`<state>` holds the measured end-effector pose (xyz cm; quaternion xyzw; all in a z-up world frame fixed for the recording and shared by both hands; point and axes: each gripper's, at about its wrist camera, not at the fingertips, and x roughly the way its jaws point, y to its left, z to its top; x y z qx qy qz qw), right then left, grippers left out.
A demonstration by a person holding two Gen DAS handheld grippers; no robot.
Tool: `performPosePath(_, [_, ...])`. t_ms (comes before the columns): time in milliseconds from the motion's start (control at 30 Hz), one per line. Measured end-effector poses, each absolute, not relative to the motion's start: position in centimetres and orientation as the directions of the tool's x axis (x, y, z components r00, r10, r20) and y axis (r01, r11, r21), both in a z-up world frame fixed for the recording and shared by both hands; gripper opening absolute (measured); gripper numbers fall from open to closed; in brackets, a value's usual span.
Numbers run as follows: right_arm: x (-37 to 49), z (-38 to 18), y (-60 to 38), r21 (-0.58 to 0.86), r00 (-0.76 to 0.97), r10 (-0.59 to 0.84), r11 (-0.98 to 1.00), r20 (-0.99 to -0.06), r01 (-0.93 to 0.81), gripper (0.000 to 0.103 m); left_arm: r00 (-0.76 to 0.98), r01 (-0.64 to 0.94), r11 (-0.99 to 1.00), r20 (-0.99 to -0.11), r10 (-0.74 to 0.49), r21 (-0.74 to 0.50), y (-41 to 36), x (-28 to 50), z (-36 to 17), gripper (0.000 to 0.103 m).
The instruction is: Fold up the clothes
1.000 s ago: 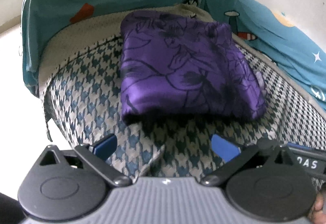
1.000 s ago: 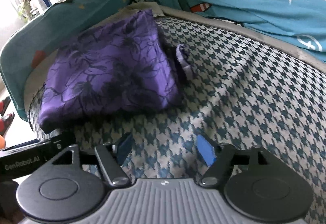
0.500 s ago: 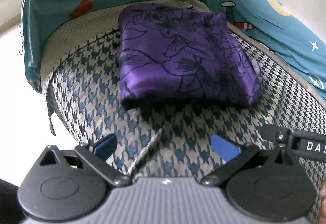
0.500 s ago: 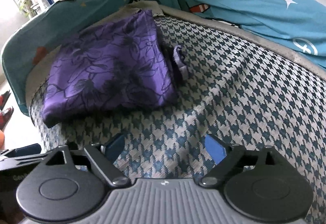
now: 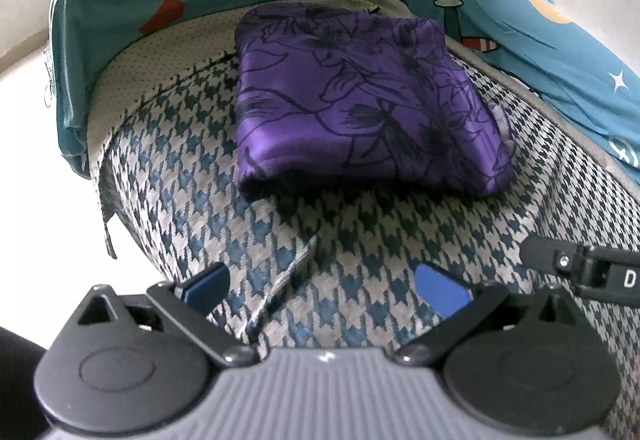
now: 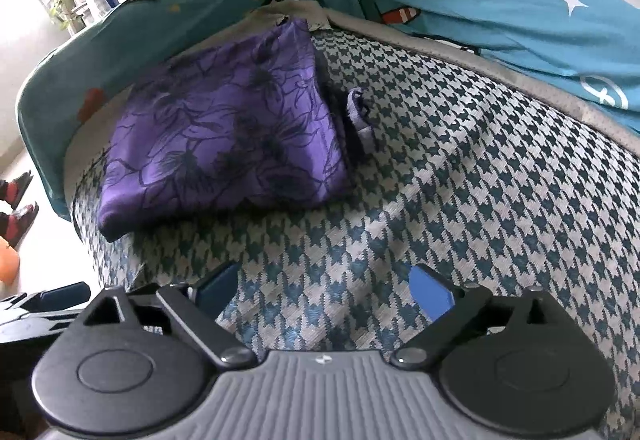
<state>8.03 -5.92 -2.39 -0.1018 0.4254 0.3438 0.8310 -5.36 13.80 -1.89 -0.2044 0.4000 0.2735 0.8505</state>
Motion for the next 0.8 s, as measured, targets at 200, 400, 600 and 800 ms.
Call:
performPosePath(200, [7.9,-2.1,-6.1,0.098,0.399,0.481,0.724,-0.781,-0.682,0.096,0.514,-0.639,0.76,-0.801,0.307,-0.119,13.6,-5.3,-1.9,0.103])
performPosePath(400, [7.5,-2.0,-5.6,0.075,0.389,0.48,0.7,-0.786,-0.71,0.096,0.514,-0.647,0.751,-0.803,0.302,-0.132,13.6,-5.5,-1.9,0.103])
performPosePath(600, [7.4,-2.0,-4.9,0.045,0.394,0.466,0.688,-0.792,-0.724,0.096,0.504,-0.661,0.738,-0.809,0.303,-0.135,13.8,-5.6,-1.9,0.103])
performPosePath(800, [7.7,-2.1,-4.8,0.039,0.394,0.457,0.69,-0.797,-0.722,0.096,0.49,-0.663,0.738,-0.818,0.3,-0.126,13.6,-5.5,-2.1,0.103])
